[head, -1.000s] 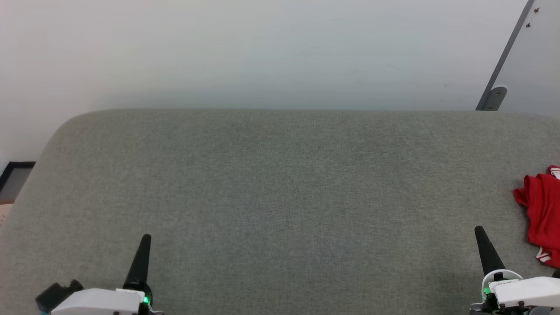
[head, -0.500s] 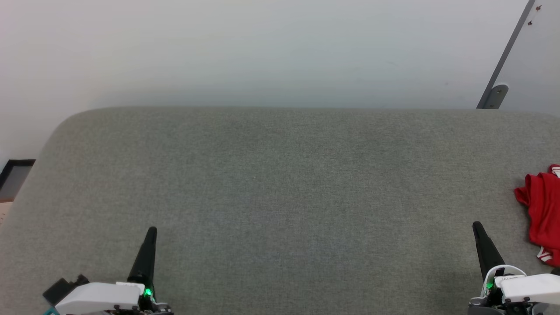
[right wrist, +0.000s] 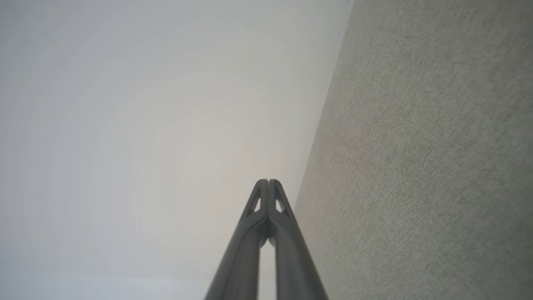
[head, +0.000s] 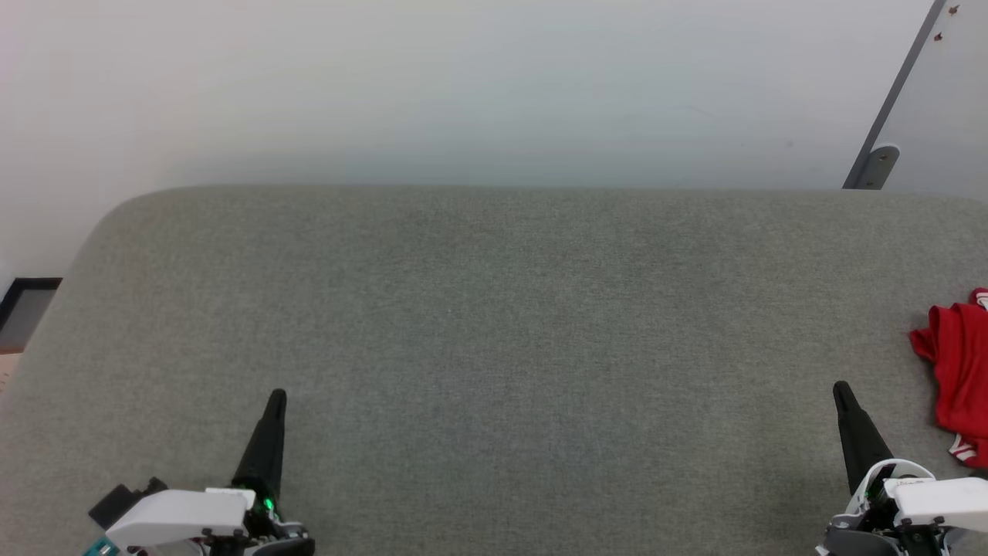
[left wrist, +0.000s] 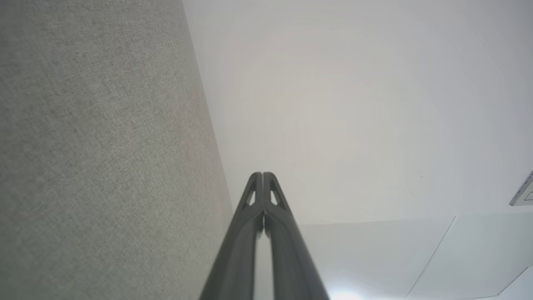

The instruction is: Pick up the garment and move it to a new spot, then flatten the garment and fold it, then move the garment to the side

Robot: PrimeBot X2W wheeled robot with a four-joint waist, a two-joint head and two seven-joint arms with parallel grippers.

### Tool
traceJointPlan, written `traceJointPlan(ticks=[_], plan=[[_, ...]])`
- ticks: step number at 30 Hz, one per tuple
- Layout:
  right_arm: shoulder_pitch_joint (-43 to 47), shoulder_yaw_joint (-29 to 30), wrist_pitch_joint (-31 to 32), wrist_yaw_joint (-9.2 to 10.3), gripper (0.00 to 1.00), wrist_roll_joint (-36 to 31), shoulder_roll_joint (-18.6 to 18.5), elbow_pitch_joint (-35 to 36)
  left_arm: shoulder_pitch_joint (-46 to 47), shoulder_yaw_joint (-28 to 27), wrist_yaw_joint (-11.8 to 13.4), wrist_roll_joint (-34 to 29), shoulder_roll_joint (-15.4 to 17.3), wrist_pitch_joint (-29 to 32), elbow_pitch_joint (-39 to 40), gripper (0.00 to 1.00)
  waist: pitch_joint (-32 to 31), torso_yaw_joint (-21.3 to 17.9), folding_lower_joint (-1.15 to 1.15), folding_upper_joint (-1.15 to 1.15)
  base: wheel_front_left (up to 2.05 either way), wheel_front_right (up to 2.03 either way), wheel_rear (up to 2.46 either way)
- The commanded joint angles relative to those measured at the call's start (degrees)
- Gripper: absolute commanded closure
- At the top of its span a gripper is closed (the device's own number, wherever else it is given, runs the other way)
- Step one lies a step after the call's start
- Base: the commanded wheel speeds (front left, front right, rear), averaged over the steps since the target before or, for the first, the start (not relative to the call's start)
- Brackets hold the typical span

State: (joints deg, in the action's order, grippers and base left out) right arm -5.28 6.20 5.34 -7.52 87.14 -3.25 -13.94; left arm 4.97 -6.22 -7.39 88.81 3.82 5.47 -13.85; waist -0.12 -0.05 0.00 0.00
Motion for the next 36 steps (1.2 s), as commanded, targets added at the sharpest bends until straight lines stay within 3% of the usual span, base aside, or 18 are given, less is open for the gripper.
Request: traceJointPlan(ticks=[1, 12, 36], plan=[[-0.85, 0.23, 0.38, 0.06, 1.00, 1.35, 0.22, 0.01, 0.91, -0.27, -0.17, 0.90, -0.28, 0.31, -0.01, 1.00, 0.04, 0.01, 0.00, 0.00, 0.00, 0.00, 0.00], [-1.44, 0.43, 1.42, 0.06, 1.00, 5.54, 0.53, -0.13, 1.64, -0.47, -0.18, 3.75, -1.15, 1.30, -0.28, 1.00, 0.30, 0.05, 0.00, 0.00, 0.00, 0.00, 0.00], [-1.07, 0.38, 1.38, 0.06, 1.00, 5.37, 0.50, -0.11, 1.61, -0.46, -0.18, 3.61, -1.05, 1.30, -0.26, 1.00, 0.30, 0.05, 0.00, 0.00, 0.00, 0.00, 0.00]])
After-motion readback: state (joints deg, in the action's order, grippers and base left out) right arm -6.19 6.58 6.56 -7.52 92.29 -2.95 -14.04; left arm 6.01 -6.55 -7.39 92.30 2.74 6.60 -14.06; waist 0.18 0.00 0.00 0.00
